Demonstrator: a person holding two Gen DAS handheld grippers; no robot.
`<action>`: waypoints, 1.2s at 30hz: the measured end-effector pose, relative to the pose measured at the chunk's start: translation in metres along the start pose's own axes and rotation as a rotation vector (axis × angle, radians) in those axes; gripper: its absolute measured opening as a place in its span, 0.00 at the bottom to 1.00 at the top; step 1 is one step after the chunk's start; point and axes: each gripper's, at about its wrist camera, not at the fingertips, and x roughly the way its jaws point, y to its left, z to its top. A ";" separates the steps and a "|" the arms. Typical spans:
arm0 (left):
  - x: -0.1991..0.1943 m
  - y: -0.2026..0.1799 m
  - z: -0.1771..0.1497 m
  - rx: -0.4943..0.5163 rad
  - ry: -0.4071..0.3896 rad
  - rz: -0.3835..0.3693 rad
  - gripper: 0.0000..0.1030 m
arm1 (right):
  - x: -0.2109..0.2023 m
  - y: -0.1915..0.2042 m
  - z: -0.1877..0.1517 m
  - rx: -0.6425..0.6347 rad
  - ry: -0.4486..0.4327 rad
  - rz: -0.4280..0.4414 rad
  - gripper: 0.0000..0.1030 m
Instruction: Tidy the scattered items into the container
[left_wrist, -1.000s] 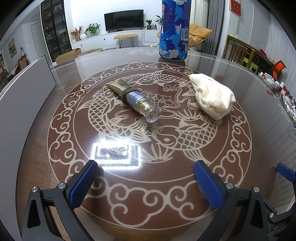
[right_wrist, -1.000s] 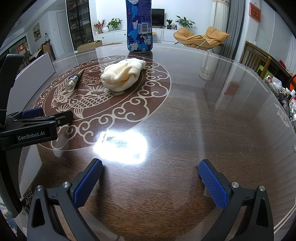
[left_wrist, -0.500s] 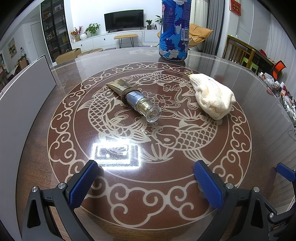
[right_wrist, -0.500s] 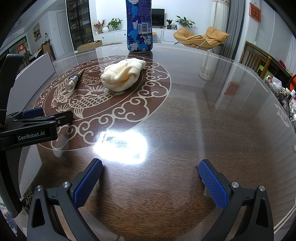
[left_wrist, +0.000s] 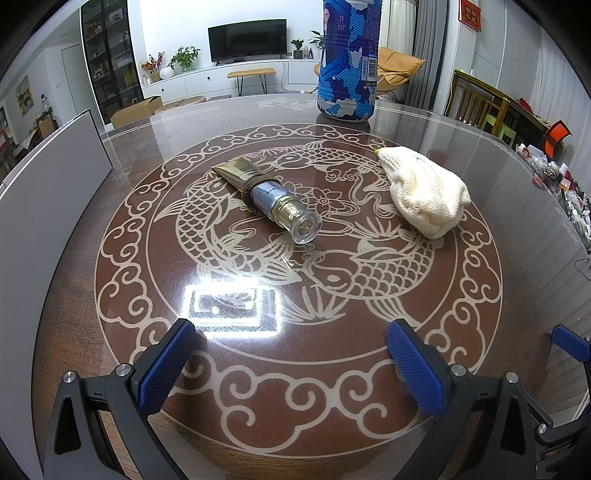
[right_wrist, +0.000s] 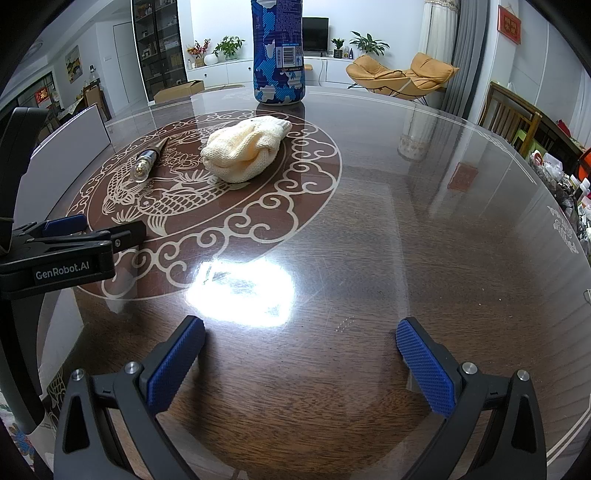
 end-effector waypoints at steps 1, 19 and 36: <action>0.000 0.000 0.000 0.000 0.000 0.000 1.00 | 0.000 0.000 0.000 0.000 0.000 0.000 1.00; 0.000 0.000 0.000 0.000 0.000 0.000 1.00 | 0.000 0.000 0.000 0.000 0.000 0.000 1.00; 0.000 0.000 0.000 -0.001 0.000 0.001 1.00 | 0.032 0.002 0.118 0.034 -0.028 0.182 0.99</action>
